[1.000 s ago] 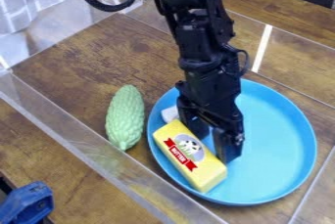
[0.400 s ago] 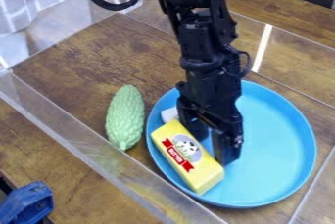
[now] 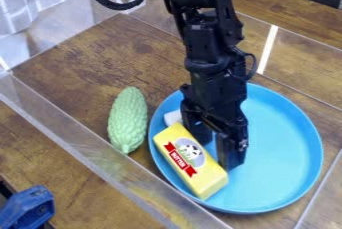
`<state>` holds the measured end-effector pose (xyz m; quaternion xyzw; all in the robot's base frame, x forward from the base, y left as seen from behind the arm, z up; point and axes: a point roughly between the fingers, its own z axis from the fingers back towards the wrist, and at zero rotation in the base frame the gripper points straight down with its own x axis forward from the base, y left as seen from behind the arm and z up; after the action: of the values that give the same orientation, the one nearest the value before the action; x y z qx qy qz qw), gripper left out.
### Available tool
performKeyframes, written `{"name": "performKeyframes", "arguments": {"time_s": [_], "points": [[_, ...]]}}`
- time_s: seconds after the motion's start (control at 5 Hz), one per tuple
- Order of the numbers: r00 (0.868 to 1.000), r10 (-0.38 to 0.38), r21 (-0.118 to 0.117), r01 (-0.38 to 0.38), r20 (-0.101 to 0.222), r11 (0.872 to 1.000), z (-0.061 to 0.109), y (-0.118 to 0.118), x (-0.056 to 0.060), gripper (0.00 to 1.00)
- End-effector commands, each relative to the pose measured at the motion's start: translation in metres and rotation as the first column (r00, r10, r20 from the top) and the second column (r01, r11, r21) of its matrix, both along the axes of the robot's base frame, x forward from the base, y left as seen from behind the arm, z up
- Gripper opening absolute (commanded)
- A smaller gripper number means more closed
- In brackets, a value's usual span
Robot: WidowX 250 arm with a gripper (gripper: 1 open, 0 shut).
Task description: Remove the yellow brick from inside the blue tray and put it on the table
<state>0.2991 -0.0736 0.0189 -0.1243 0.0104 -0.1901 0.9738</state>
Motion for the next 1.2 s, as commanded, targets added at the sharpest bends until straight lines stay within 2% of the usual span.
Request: {"name": "performKeyframes", "arguments": {"time_s": [0.0, 0.6, 0.8, 1.0], "points": [[0.995, -0.040, 0.014, 0.041, -0.093, 0.999, -0.015, -0.011, -0.017, 1.00], [0.989, -0.086, 0.020, 0.089, -0.119, 0.996, -0.016, -0.021, -0.023, 1.00], [0.988, -0.096, 0.025, 0.100, -0.121, 0.995, -0.017, -0.019, -0.022, 0.00], [0.987, -0.106, 0.030, 0.110, -0.124, 0.993, -0.016, -0.017, -0.021, 0.00]]}}
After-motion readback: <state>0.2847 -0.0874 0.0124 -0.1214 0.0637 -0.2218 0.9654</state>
